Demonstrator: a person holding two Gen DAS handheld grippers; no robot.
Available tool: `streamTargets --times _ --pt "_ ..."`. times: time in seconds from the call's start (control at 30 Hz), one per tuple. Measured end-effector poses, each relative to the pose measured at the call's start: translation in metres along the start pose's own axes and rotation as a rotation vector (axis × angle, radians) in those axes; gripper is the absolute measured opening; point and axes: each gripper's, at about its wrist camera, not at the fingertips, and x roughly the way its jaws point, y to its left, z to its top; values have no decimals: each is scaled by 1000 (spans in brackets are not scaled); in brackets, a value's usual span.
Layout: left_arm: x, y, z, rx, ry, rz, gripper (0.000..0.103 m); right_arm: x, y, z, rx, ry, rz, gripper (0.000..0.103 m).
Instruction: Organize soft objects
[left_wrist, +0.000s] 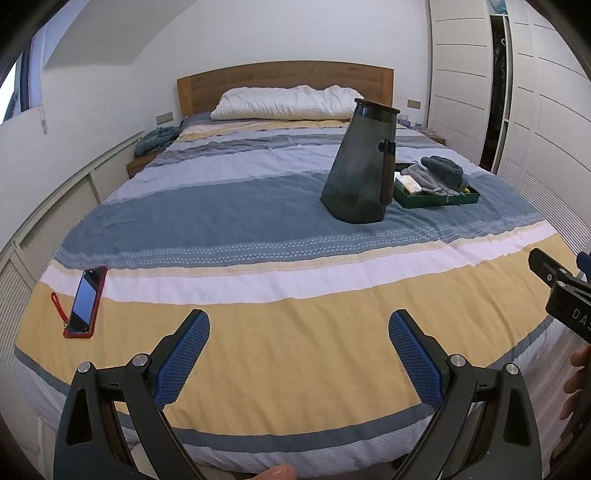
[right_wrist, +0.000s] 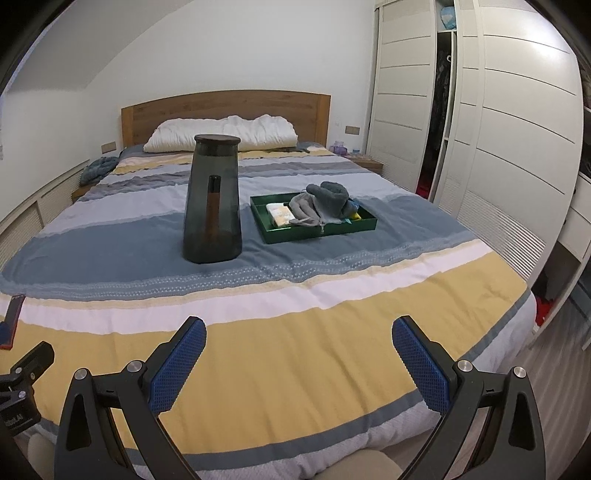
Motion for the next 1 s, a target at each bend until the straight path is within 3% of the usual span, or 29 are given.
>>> streamTargets --times 1.0 --pt "-19 2 2 0 -51 15 95 -7 14 -1 -29 -6 7 103"
